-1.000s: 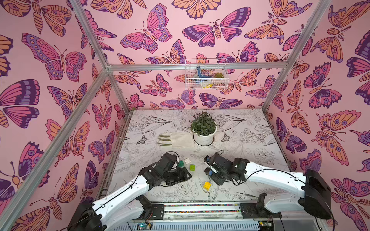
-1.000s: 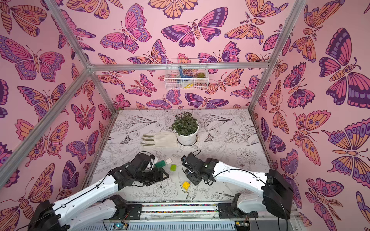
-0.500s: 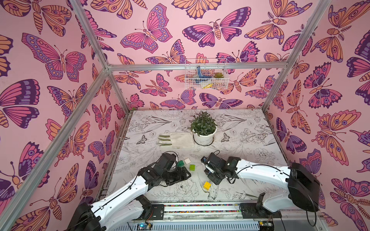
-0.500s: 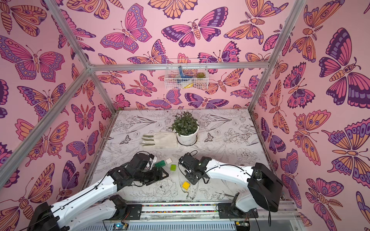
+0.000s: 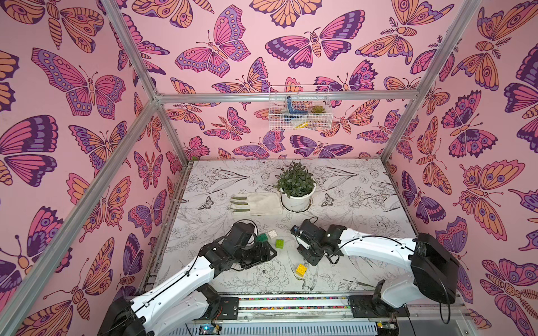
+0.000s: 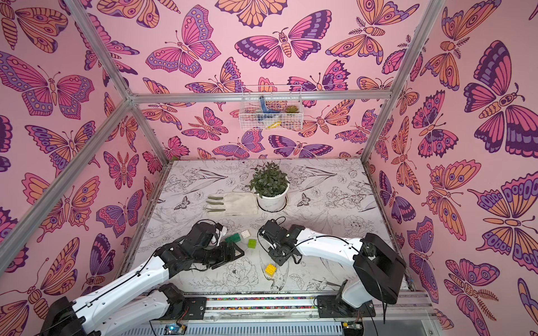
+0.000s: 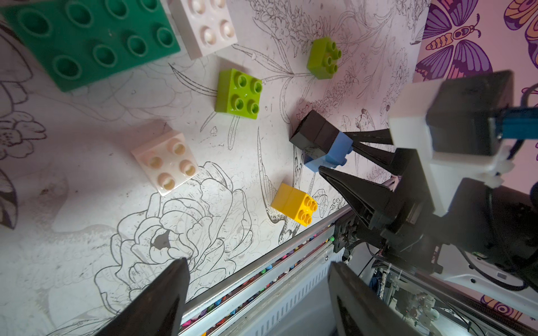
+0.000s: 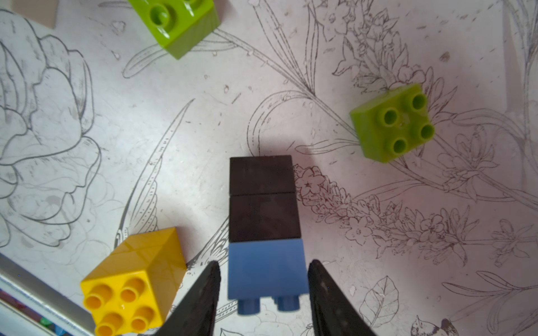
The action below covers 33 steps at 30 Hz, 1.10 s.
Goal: Assemble a giraffe with lego
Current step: Pick up the lego brick from the center of the board.
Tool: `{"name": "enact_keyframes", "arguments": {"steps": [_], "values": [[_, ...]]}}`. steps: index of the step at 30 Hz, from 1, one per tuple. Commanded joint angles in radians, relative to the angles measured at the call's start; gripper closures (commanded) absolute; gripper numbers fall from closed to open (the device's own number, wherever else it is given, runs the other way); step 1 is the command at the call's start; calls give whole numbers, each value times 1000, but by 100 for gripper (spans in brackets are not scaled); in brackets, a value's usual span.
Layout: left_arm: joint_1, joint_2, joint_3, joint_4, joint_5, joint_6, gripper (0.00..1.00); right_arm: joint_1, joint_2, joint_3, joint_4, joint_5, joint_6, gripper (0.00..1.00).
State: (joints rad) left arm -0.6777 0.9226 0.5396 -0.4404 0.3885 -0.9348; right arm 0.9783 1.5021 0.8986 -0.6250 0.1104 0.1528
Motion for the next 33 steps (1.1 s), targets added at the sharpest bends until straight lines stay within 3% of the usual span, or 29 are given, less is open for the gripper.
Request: {"name": "enact_keyframes", "arguments": {"steps": [1, 6, 13, 22, 33], "values": [[8, 13, -12, 11, 6, 18, 19, -15, 12, 27, -41, -13, -6, 52], [13, 20, -4, 15, 6, 22, 19, -16, 6, 42, -48, -20, -15, 68], [13, 12, -20, 14, 7, 21, 19, -18, 20, 160, -146, -29, -47, 78], [13, -91, -78, -86, -39, 55, 20, -27, 273, 629, -624, -119, -108, 80], [13, -117, -46, -197, -83, 145, 20, -9, 407, 860, -804, -152, -91, 79]]}}
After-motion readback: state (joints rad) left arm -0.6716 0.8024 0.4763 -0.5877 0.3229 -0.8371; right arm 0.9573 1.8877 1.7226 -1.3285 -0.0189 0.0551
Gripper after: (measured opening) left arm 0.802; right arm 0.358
